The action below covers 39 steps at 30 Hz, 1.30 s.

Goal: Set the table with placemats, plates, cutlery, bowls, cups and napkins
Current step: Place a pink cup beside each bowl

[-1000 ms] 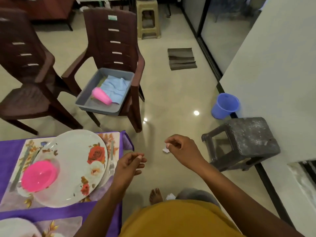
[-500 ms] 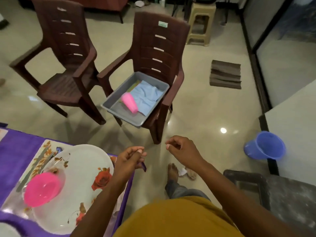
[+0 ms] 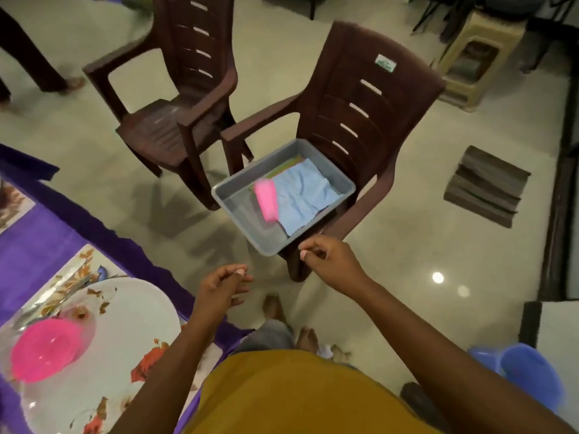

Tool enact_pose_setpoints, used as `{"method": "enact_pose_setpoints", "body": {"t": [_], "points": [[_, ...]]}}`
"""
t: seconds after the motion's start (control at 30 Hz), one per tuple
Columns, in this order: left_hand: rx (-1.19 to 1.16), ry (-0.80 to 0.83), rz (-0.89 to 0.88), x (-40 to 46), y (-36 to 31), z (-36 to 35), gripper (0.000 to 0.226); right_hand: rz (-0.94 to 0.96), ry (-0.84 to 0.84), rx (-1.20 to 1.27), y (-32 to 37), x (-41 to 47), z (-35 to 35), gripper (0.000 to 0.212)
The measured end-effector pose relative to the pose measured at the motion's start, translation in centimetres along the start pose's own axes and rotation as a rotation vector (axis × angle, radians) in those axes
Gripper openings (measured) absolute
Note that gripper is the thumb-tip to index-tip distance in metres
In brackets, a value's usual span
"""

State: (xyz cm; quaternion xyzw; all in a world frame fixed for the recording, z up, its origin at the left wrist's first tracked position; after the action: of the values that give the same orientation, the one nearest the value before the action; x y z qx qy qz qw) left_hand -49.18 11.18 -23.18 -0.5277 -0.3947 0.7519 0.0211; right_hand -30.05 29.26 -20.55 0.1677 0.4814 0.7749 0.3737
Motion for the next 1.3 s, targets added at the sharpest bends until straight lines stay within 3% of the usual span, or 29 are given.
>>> {"method": "enact_pose_setpoints", "body": {"t": [0.47,0.87,1.03,1.17,1.3], "points": [[-0.176,0.017,0.263,16.3,-6.1,-2.8,0.017,-0.167,0.259,-0.137,-5.9,18.1,-1.3,0.018],[0.039,-0.040,0.309,33.8,-6.8,-7.2,0.010,-0.439,0.350,0.025,-20.2,33.1,-9.5,0.024],[0.083,-0.150,0.299,41.7,-6.6,-9.5,0.038,-0.503,0.447,0.008,-26.3,36.8,-14.0,0.034],[0.088,-0.287,0.308,45.1,-7.1,-9.6,0.042,-0.592,0.473,0.106,-28.4,38.1,-15.5,0.034],[0.086,-0.280,0.328,46.4,-7.3,-10.4,0.047,-0.621,0.543,0.161,-28.7,38.4,-16.2,0.031]]}}
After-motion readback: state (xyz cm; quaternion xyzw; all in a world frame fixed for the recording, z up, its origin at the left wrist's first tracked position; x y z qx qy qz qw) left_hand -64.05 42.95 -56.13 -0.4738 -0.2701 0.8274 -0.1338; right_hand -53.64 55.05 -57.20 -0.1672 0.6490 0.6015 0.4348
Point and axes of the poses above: each hand's wrist, its own x-axis towards the middle knuckle, its own z-axis out of the back of the hand, y = z × x, the point moved 8 cm from there along x, towards the middle knuckle, and after that the axes turned 15 degrees about z, right-handed, at the moved point
